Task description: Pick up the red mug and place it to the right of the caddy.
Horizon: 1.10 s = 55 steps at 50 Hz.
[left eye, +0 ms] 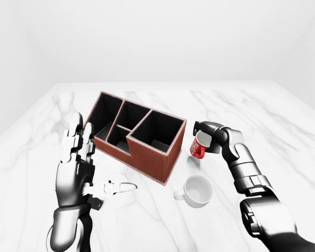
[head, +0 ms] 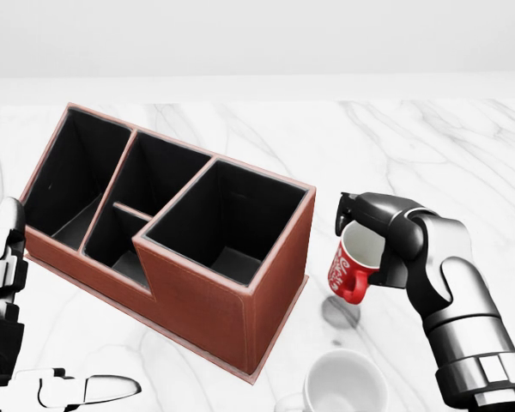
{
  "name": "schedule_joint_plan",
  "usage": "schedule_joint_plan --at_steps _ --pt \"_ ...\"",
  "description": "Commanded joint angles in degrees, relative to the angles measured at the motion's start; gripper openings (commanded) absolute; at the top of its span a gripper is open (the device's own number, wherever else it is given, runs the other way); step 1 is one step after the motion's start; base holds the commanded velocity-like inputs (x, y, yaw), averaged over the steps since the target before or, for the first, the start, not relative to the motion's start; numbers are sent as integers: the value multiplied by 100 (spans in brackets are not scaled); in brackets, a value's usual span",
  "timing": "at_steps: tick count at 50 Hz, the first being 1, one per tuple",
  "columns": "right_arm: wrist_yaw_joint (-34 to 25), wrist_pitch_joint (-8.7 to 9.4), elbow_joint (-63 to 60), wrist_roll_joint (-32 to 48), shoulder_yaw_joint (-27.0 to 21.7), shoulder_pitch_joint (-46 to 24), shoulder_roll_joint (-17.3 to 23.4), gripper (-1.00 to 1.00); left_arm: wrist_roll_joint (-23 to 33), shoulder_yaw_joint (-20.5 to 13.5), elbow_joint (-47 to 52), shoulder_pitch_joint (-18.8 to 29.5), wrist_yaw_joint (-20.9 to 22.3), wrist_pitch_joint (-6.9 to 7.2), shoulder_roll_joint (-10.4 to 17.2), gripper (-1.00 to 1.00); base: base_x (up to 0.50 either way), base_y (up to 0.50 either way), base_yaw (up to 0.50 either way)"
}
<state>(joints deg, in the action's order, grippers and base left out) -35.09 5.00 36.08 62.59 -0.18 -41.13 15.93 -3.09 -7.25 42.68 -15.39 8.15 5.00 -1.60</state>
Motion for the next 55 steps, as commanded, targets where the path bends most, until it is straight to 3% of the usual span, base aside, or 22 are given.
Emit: schedule_joint_plan --at_steps 1,13,55 --pt "341 0 715 27 11 -310 43 -100 -23 -24 59 -10 14 0 -3 100 0 0 0" --pt "753 0 1522 -79 63 -531 205 -100 -16 -30 -13 5 17 0 -6 100 0 0 0" --pt "1852 0 2755 -29 365 -604 -164 -100 -67 -81 216 -57 57 0 -41 100 0 0 0"
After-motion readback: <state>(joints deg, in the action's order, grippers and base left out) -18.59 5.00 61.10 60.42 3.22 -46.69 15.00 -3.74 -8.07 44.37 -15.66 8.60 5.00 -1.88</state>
